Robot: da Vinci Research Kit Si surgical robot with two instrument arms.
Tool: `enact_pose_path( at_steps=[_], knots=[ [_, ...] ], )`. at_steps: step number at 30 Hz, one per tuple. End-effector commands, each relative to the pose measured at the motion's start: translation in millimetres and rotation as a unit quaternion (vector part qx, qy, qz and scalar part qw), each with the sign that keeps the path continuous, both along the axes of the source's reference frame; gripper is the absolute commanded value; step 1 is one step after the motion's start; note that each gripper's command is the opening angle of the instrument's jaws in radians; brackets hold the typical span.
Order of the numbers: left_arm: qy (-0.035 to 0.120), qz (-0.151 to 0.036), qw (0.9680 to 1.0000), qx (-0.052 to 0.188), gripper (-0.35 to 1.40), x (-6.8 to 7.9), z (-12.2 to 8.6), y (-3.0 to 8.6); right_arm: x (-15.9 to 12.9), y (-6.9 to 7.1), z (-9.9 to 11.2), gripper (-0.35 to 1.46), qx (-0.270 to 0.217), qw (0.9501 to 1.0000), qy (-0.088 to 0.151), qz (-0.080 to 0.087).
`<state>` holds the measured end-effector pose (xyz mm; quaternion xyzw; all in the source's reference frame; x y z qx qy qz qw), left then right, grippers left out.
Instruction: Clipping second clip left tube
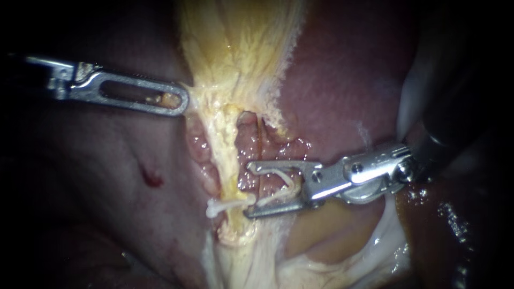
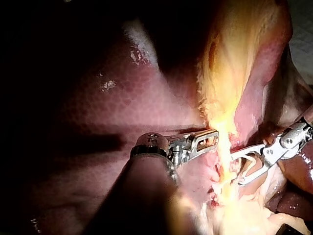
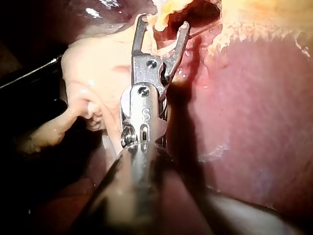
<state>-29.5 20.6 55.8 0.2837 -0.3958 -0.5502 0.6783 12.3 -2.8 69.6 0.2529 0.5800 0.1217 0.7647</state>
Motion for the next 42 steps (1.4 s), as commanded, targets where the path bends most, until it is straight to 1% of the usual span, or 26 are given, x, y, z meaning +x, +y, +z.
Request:
enact_pose_path(
  at_steps=[1,8,16,21,26,31,34,42],
  knots=[
    [0.000,0.000,1.0000,0.000,-0.35,0.0,0.0,0.0,0.0,0.0,0.2,0.50,0.002,1.0000,0.000,0.000],
    [0.000,0.000,1.0000,0.000,-0.35,0.0,0.0,0.0,0.0,0.1,1.6,0.50,0.025,0.9996,0.009,0.002],
    [0.000,0.000,1.0000,0.000,-0.35,0.0,0.0,0.0,0.2,0.5,2.7,0.50,0.058,0.9980,0.024,0.011],
    [0.000,0.000,1.0000,0.000,-0.35,0.0,0.0,0.0,0.5,0.5,3.3,0.50,0.076,0.9965,0.034,0.008],
    [0.000,0.000,1.0000,0.000,-0.35,0.0,0.0,0.0,1.1,0.3,3.7,0.50,0.083,0.9959,0.035,0.006],
    [0.000,0.000,1.0000,0.000,-0.35,0.0,0.0,-0.1,1.6,0.2,3.8,0.50,0.091,0.9952,0.038,0.003],
    [0.000,0.000,1.0000,0.000,-0.35,0.0,0.0,-0.1,1.9,0.1,3.7,0.50,0.096,0.9943,0.045,0.003],
    [0.000,0.000,1.0000,0.000,-0.35,0.0,0.0,-0.1,3.1,-0.4,2.9,0.50,0.108,0.9926,0.055,-0.001]
  ],
)
